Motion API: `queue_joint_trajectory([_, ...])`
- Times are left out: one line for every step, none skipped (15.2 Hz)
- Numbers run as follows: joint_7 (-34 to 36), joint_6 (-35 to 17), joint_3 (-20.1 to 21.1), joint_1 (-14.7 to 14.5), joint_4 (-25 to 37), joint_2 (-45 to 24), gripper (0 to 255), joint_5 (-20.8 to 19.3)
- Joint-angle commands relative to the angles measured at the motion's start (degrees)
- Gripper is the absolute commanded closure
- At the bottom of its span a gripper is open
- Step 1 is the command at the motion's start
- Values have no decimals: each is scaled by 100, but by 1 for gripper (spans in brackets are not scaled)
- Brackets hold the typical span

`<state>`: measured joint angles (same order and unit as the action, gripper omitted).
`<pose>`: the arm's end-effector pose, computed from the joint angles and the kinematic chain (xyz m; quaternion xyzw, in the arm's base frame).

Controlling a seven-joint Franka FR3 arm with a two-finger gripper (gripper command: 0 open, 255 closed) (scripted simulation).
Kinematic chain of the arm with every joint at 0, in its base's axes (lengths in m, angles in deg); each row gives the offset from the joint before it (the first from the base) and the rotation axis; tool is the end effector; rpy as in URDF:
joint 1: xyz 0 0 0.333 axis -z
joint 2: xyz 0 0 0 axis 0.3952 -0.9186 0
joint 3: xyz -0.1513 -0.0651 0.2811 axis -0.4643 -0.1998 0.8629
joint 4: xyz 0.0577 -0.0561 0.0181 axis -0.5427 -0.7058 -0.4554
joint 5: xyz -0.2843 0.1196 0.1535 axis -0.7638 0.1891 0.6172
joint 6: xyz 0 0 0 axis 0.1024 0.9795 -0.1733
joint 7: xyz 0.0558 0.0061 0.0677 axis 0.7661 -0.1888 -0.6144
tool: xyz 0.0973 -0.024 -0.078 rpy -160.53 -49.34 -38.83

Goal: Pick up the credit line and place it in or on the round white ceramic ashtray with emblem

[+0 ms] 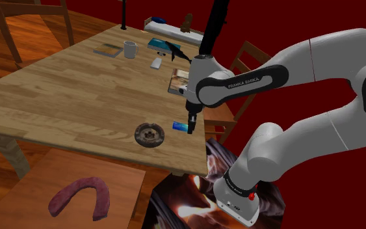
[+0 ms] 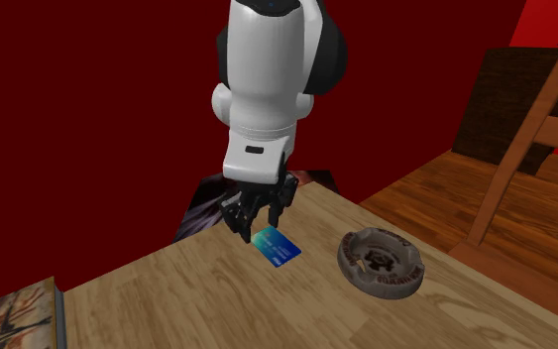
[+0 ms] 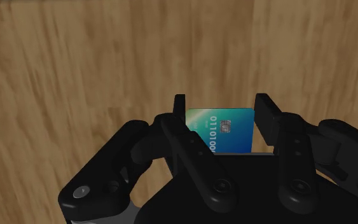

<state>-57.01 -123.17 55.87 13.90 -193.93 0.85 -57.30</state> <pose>0.2802 -0.0007 0.3590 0.9476 0.3115 -0.0697 0.0106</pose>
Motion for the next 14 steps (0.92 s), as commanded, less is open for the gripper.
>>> queue_joint_trajectory([-5, 3, -4, 2, -28, -12, 255, 1])
queue_joint_trajectory([-7, 1, -7, 6, -37, -6, 255, -3])
queue_joint_trajectory([-17, 1, -14, 13, -35, -7, 255, -9])
queue_joint_trajectory([-16, -12, -15, 15, -51, -4, 255, -12])
queue_joint_trajectory([3, 14, 5, -6, -9, -21, 255, 13])
queue_joint_trajectory([-2, 120, 12, -8, 32, 44, 255, 21])
queue_joint_trajectory([-7, 223, 20, -10, 75, 104, 255, 29])
queue_joint_trajectory([-12, 326, 27, -12, 119, 163, 255, 37])
queue_joint_trajectory([-17, 428, 35, -13, 165, 219, 255, 45])
queue_joint_trajectory([-22, 528, 43, -15, 212, 273, 255, 53])
queue_joint_trajectory([-27, 628, 50, -17, 260, 324, 255, 61])
queue_joint_trajectory([-31, 726, 58, -19, 310, 373, 255, 68])
queue_joint_trajectory([-36, 823, 65, -21, 360, 420, 255, 76])
queue_joint_trajectory([-40, 919, 72, -23, 412, 464, 255, 84])
